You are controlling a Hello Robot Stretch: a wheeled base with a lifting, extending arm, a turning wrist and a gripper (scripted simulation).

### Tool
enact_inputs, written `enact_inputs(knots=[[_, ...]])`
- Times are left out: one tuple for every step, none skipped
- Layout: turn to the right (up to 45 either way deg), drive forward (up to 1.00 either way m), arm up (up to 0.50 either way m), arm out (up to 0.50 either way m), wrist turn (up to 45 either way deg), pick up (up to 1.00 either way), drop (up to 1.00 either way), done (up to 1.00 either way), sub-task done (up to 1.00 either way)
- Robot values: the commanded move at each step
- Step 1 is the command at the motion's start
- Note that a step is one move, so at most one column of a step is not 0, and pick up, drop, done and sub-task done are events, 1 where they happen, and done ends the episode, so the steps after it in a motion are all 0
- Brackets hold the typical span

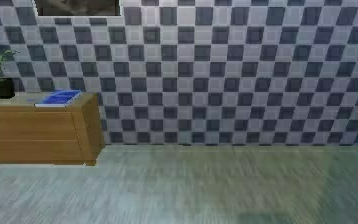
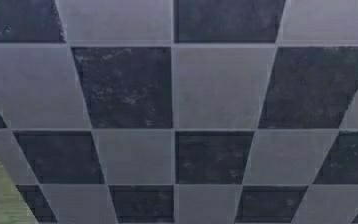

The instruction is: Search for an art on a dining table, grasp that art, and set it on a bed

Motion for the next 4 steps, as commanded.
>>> enact_inputs(knots=[[0.0,0.50,0.00,0.00,0.0,0.00,0.00,0.00,0.00],[-45.0,0.00,0.00,0.00,0.0,0.00,0.00,0.00,0.00],[-6.0,0.00,0.00,0.00,0.0,0.00,0.00,0.00,0.00],[0.0,0.20,0.00,0.00,0.0,0.00,0.00,0.00,0.00]])
